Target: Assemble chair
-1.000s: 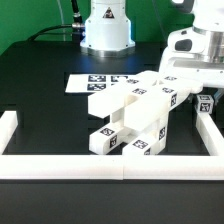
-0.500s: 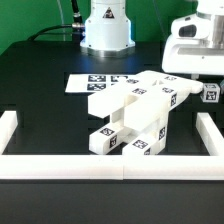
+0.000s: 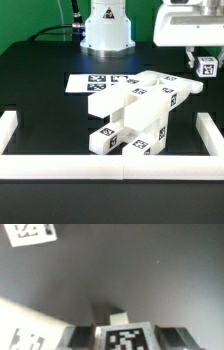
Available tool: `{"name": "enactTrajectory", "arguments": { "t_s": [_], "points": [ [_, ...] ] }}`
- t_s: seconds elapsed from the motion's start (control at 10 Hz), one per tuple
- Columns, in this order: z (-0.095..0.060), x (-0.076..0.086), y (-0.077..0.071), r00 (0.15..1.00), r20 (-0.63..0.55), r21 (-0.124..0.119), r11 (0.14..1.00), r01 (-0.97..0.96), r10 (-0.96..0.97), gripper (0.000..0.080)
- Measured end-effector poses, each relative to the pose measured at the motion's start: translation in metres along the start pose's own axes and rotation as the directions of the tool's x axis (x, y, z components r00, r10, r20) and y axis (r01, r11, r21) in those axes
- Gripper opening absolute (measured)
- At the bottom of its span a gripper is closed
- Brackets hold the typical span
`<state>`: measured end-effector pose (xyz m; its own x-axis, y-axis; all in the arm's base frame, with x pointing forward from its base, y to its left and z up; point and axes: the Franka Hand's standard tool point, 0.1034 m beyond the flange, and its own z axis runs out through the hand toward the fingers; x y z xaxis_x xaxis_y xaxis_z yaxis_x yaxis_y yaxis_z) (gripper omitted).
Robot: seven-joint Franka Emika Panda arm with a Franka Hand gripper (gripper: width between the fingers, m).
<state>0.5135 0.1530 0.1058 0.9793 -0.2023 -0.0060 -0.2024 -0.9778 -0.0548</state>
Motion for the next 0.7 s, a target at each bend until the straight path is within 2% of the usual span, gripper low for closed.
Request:
{"name": "enactTrajectory", "arguments": {
  "t_s": [0.2, 0.5, 0.6, 0.7],
  "points": [
    [0.007, -0.005, -0.003, 1.000, 0.005, -0.005, 1.000, -0.003, 0.003, 0.0284],
    [0.007, -0.005, -0.001, 1.000, 0.005, -0.006, 1.000, -0.005, 0.005, 0.0284],
    [0.006, -0.002, 0.001, 1.000, 0.003, -0.005, 1.000, -0.004, 0.004, 0.0284],
    [-0.006, 0.011, 0.010, 0.997, 0.022, -0.005, 0.997, 0.080, -0.080, 0.0284]
  ]
}}
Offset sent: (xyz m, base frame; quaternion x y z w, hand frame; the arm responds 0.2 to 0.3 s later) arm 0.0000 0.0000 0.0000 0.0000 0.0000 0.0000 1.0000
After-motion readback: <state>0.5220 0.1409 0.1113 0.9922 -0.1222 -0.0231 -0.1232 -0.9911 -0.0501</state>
